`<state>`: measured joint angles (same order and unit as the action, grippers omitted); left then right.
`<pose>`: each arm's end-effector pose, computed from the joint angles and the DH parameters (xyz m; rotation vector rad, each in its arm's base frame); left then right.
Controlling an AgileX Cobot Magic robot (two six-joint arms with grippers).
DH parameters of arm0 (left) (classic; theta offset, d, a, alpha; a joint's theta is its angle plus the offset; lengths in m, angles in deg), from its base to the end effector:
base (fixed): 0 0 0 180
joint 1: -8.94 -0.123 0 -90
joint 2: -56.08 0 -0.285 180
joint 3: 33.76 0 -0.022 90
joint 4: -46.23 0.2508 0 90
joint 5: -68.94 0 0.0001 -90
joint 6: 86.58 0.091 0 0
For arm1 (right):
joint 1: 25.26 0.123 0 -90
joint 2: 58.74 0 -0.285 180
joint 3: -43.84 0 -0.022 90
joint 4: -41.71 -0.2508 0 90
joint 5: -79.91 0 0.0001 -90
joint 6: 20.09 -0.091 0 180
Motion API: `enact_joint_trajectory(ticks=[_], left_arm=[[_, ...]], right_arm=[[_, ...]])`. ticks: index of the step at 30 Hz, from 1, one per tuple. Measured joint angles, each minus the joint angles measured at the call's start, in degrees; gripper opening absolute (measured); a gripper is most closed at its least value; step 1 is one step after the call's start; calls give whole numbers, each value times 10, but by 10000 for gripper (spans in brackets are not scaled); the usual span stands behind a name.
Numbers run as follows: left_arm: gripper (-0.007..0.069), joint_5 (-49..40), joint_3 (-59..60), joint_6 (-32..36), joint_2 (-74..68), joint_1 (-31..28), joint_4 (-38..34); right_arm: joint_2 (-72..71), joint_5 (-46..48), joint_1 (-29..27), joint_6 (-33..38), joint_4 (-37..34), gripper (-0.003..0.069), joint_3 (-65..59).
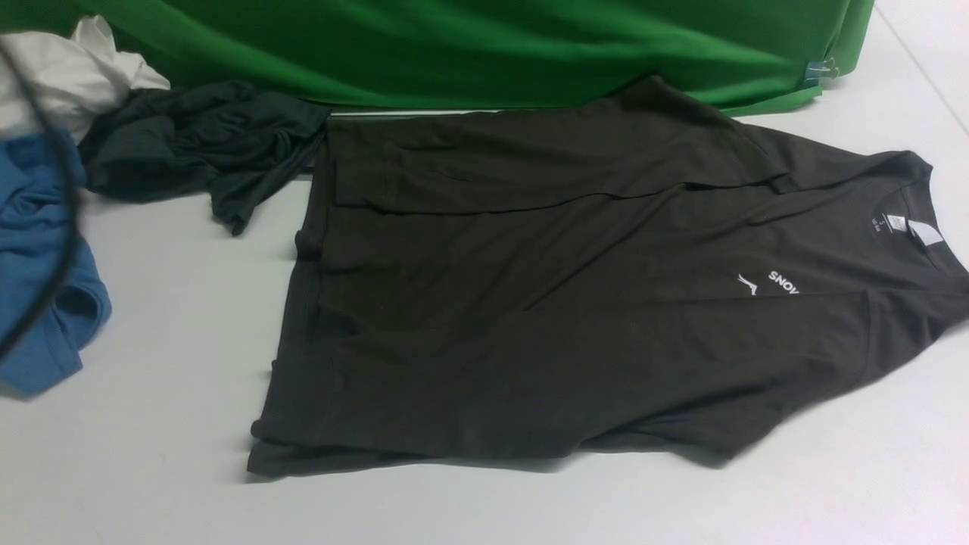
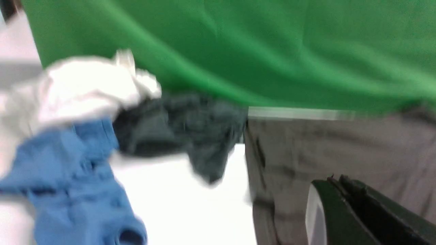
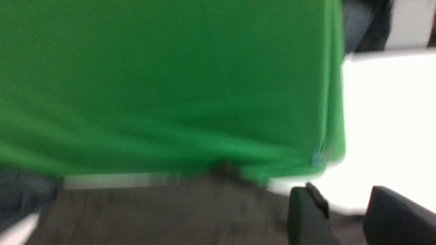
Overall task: Fold a long-sleeved shirt on a white desktop.
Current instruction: 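Grasp the left edge of the dark T-shirt lying flat on the table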
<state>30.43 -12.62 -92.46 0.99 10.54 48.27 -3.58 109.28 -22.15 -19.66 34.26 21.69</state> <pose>0.1578 -0.0024 0.3996 -0.0611 2.0015 -0.0437 0.1635 0.0147 0.4076 0.0038 1.8611 0.1703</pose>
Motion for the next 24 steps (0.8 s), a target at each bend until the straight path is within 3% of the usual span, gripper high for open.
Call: enact_joint_trajectory(ticks=[7,15,18,24], left_arm=[[20,-12,2,46,-97,0,-121],[38,-104,4,53,-259,0,-139],[77,-108,4,63,-328,0,-139],[246,-69,4,98,-450,0,-142]], right_arm=[[40,107,65,8,0,240,-49],[47,130,90,18,-1,240,-76],[47,123,90,19,-1,240,-76],[47,117,90,19,-1,240,-76]])
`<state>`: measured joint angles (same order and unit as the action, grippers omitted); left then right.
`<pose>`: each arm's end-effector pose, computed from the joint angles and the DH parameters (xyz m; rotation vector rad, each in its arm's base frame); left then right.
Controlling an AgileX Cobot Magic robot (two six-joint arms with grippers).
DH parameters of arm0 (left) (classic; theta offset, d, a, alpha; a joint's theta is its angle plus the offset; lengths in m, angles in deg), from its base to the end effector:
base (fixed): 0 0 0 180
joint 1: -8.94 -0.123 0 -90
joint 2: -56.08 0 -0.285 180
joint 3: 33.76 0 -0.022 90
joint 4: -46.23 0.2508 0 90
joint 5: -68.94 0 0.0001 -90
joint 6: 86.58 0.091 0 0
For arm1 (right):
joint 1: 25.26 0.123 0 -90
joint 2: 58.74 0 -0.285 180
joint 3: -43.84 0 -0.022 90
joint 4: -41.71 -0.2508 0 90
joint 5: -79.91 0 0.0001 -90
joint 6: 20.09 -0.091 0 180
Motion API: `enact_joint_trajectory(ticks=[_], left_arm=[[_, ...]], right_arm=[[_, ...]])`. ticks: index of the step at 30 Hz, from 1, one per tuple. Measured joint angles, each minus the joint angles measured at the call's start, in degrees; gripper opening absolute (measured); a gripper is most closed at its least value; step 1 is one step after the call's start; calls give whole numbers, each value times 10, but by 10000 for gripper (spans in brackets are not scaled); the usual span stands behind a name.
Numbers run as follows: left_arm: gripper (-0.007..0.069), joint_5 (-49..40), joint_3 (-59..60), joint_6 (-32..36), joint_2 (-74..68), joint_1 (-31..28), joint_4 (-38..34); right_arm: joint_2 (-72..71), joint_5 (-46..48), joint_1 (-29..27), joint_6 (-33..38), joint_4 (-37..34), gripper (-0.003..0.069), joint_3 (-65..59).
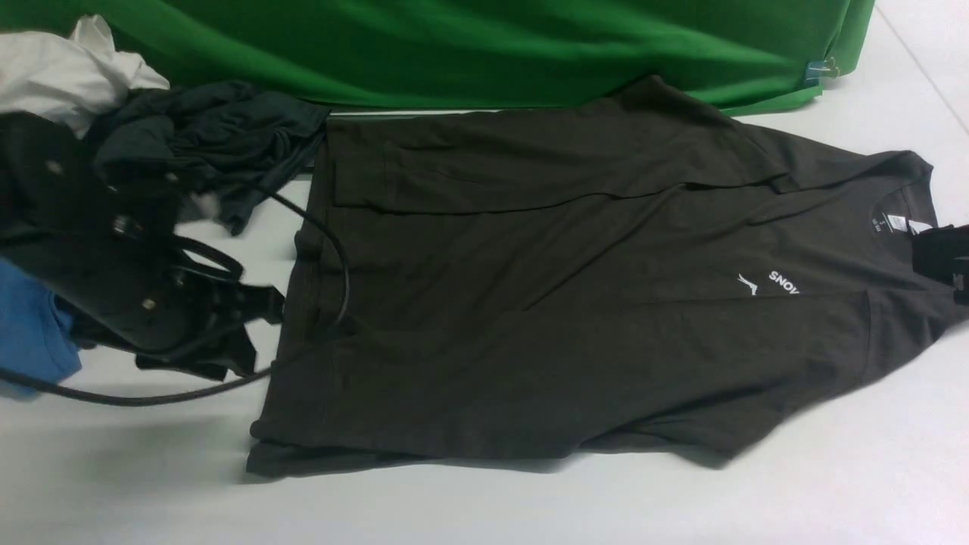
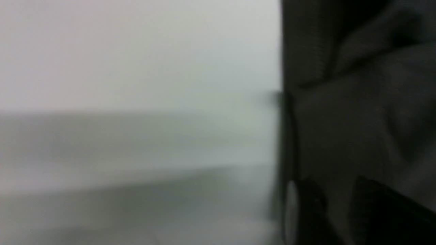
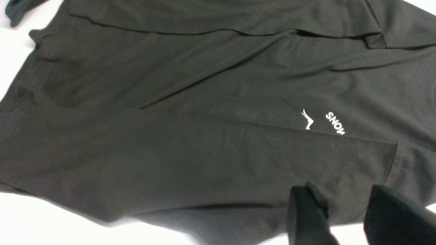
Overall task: Fold a long-sleeved shirt on a white desktop.
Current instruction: 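Grasp the left edge of the dark T-shirt lying flat on the table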
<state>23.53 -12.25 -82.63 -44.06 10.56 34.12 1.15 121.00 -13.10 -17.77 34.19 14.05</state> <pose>0.2958 -0.0220 0.2032 -0.0499 2.9036 -0.2366 0.1709 0.0449 0.3340 -0.2206 2.2757 0.2398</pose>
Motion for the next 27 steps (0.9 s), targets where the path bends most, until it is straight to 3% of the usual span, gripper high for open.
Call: enact_joint_trajectory(ticks=[5,11,15,27], left_arm=[[360,66,0,61,-67,0,-48],[358,95,0,159,-101,0,-146],[295,101,0,189,-105,0,-177],[105,92,0,196,-105,0,-172]], right_arm=[[0,0,0,1,0,240,0],[0,0,0,1,-1,240,0],[0,0,0,1,-1,240,0],[0,1,0,1,-1,240,0]])
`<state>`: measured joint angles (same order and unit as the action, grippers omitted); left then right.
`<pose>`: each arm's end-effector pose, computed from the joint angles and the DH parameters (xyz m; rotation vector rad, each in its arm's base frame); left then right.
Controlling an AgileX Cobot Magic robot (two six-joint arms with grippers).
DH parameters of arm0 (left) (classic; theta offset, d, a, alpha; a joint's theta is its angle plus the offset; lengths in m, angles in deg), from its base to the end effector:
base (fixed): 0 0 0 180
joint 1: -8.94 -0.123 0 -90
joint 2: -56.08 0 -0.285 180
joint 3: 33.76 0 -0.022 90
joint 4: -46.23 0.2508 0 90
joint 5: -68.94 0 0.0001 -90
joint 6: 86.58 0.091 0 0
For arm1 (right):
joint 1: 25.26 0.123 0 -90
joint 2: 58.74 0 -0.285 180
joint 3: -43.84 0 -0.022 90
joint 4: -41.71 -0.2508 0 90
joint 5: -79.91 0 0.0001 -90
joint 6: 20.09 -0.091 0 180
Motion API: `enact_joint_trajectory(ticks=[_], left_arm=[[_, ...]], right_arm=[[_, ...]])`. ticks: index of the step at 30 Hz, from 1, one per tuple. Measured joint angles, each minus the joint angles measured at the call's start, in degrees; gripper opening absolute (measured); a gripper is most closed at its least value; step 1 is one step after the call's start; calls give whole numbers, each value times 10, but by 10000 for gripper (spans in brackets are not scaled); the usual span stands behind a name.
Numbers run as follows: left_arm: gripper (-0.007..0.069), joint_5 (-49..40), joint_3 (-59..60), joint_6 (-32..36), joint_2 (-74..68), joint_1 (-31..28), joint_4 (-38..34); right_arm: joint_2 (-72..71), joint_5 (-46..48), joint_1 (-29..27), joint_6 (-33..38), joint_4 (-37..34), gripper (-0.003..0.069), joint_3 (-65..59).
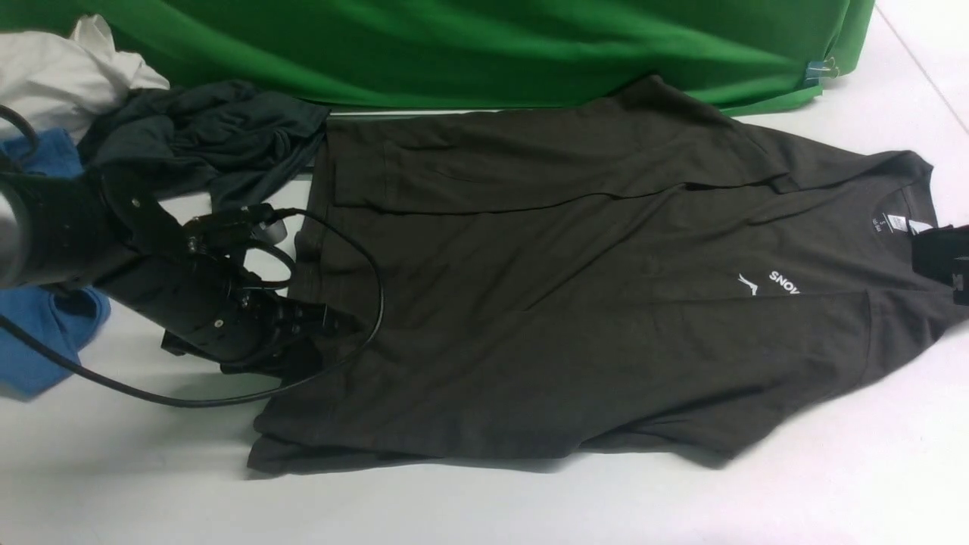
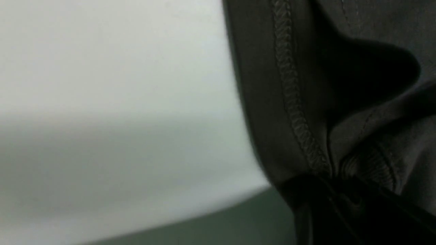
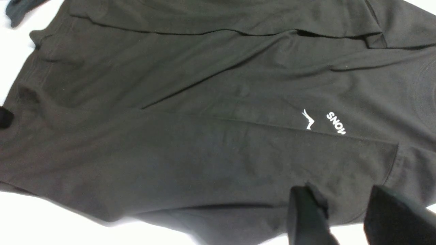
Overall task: Fold a long-sleeved shirt on a white desktop.
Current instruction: 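Grasp the left edge of the dark T-shirt lying flat on the table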
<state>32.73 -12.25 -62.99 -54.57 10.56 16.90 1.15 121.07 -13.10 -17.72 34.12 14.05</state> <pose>0.3232 -0.0355 0.1536 0.0771 2.8506 -0.4295 0.1708 0.0449 0.3339 -0.2212 2.2769 0.2407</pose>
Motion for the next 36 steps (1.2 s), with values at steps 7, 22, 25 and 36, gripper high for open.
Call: enact_joint_trajectory(ticks=[7,22,25,36], left_arm=[[81,-5,-2,0,16,0,8],[81,-10,-28,2,19,0,-7],[83,-9,-28,2,19,0,-9],[384,-31,-28,-14,25,0,12]], right_arm=[[0,0,0,0,0,240,0],[0,0,0,0,0,240,0],[0,0,0,0,0,240,0],[0,-2,0,0,1,240,0]])
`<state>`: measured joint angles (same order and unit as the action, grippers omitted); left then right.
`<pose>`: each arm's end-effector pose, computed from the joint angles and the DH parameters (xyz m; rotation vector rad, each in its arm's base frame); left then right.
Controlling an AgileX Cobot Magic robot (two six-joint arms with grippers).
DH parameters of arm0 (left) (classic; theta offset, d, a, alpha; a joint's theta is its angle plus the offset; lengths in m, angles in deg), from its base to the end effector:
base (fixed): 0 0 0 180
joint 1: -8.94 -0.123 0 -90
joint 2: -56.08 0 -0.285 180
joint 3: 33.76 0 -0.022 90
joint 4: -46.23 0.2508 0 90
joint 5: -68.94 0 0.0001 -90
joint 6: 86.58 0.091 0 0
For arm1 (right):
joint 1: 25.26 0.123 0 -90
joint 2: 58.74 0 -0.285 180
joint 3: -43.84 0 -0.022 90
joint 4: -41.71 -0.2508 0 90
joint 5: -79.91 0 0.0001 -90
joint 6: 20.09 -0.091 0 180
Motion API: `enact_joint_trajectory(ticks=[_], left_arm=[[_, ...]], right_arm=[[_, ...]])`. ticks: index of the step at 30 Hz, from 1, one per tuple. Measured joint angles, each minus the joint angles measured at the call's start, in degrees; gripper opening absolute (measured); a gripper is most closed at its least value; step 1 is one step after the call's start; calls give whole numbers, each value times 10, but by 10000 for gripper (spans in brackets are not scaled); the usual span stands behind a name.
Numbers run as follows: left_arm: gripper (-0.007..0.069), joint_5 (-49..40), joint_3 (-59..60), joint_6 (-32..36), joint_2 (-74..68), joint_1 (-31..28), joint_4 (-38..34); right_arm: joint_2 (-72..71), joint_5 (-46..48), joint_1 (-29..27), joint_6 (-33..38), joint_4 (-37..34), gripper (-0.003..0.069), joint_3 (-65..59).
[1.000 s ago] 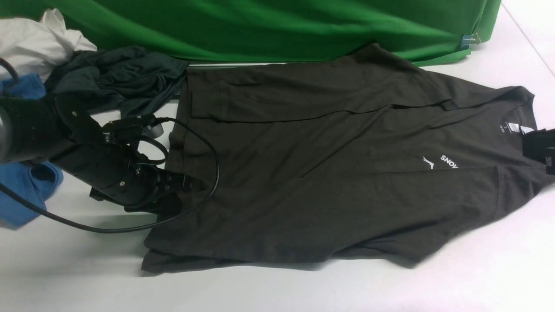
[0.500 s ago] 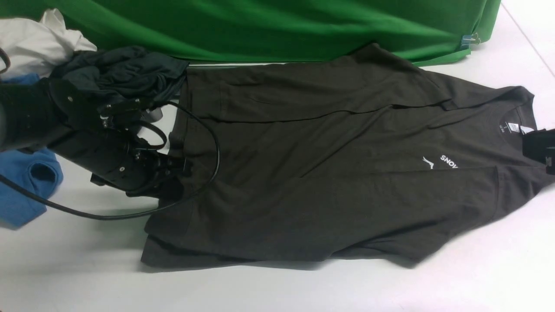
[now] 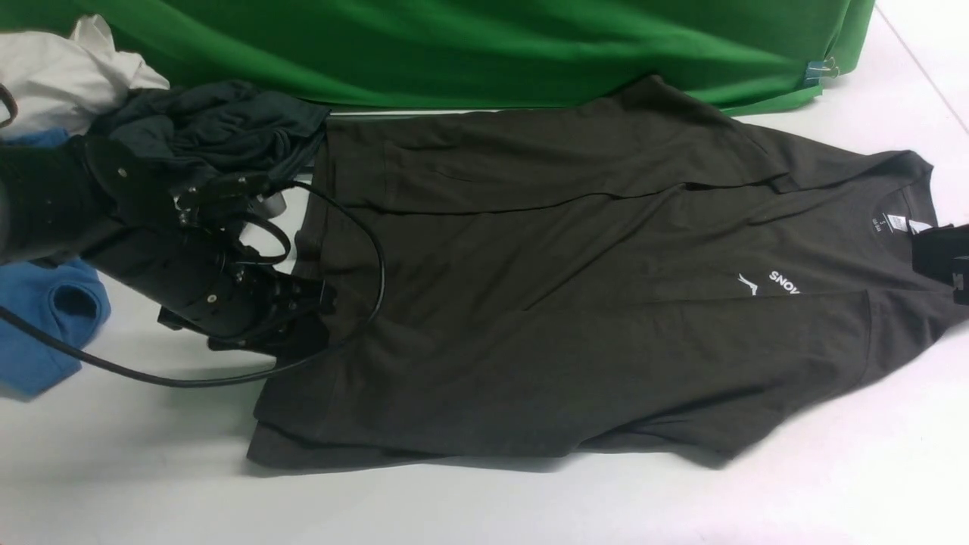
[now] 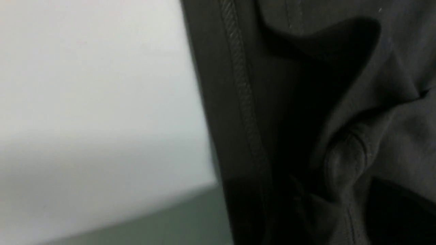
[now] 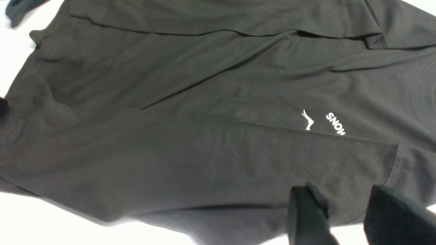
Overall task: Fold a long-sleeved shirt on a white desktop.
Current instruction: 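Grasp the left edge of the dark T-shirt lying flat on the table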
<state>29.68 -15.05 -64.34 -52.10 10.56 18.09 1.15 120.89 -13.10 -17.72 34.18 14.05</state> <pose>0.3276 -0.0365 0.1779 0.0990 2.8122 -0.4366 0.1711 0.0449 0.3341 -0.2211 2.2737 0.2396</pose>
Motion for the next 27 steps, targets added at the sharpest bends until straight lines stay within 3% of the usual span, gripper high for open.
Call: enact_joint_trajectory(ticks=[6,13,18,22,26,27], left_arm=[[631,28,-9,-39,5,0,-10],[657,-1,-32,-25,-18,0,-13],[601,-17,-32,-24,-25,0,5],[479,-7,-33,-20,-30,0,23],[314,-8,-33,-13,-36,0,23],[221,-10,-33,-13,-36,0,23]], right_arm=[[0,-2,0,0,0,240,0],[0,-16,0,0,1,240,0],[0,-19,0,0,1,240,0],[0,-20,0,0,1,240,0],[0,-20,0,0,1,240,0],[0,-20,0,0,1,240,0]])
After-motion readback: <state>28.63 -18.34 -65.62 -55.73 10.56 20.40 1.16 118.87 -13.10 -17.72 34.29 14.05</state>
